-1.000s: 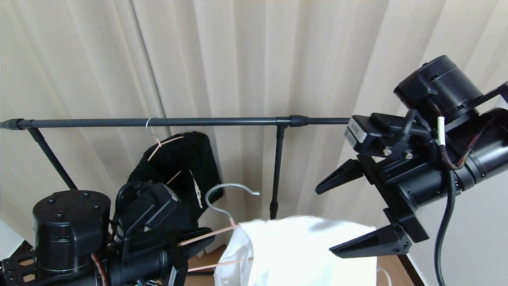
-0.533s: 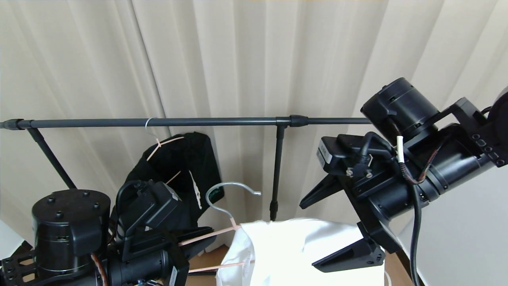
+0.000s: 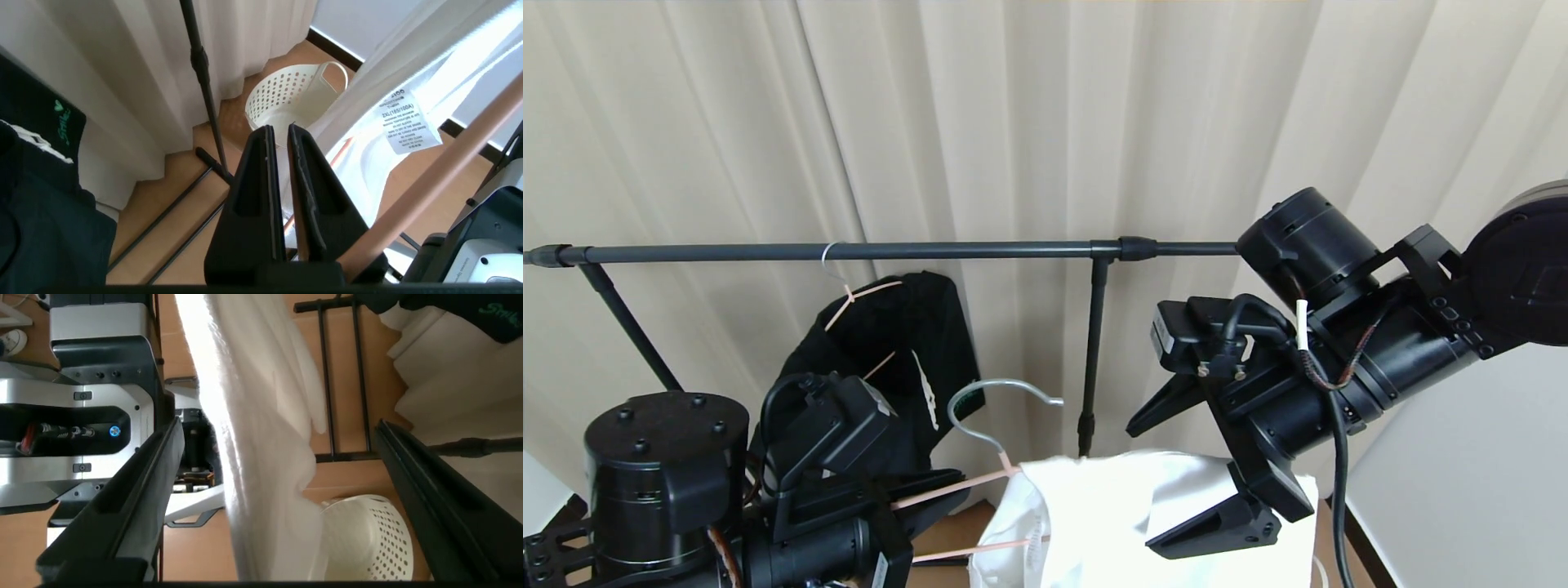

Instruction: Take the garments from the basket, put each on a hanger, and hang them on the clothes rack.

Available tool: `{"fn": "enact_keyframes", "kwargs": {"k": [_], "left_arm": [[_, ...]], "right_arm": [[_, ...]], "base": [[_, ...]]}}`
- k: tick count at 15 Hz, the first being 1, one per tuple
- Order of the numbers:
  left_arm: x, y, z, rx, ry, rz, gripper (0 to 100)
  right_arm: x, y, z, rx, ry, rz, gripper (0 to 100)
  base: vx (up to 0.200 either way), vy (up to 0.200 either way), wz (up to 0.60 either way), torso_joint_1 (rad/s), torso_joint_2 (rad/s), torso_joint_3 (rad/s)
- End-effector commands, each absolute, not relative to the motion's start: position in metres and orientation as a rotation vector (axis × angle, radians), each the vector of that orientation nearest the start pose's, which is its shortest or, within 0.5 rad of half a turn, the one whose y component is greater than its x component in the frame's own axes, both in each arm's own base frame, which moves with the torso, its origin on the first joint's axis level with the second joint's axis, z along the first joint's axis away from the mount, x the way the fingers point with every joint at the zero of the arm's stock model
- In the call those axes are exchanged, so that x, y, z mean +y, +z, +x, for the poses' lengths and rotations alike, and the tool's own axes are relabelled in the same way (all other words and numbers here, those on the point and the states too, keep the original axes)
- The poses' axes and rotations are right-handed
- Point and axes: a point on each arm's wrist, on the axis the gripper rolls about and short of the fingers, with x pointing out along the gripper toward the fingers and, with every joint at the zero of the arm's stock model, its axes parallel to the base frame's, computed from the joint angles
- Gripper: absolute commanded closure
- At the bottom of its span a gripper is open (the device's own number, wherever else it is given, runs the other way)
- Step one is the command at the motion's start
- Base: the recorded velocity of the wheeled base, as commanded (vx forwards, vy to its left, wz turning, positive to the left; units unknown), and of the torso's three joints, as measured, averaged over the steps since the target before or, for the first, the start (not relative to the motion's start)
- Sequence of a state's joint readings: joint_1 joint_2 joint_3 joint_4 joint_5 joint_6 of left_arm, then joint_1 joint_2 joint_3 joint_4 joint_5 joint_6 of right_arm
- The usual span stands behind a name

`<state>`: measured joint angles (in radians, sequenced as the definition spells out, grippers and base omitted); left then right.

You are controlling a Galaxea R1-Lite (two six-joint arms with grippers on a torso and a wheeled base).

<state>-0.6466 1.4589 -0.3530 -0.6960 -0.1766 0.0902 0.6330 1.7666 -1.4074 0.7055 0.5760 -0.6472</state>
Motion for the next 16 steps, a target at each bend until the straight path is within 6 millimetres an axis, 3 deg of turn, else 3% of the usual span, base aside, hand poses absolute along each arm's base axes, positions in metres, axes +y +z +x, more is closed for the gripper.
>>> {"fn": "enact_keyframes", "kwargs": {"k": [1,16], "left_arm": [[-0.128,0.136,0.163,0.368,-0.831,0.181,100],[-0.129,0.135,0.163,0.373,-0.83,0.182,100]], "right_arm": [[0.186,0.216,0.232,0.735,1.413,-0.539,0],[0.213,0.219,0.23,0.687,1.406,-0.602,0]], "base": [[0.0,0.0,0.0,0.0,0.0,0.0],[0.0,0.0,0.0,0.0,0.0,0.0]]}}
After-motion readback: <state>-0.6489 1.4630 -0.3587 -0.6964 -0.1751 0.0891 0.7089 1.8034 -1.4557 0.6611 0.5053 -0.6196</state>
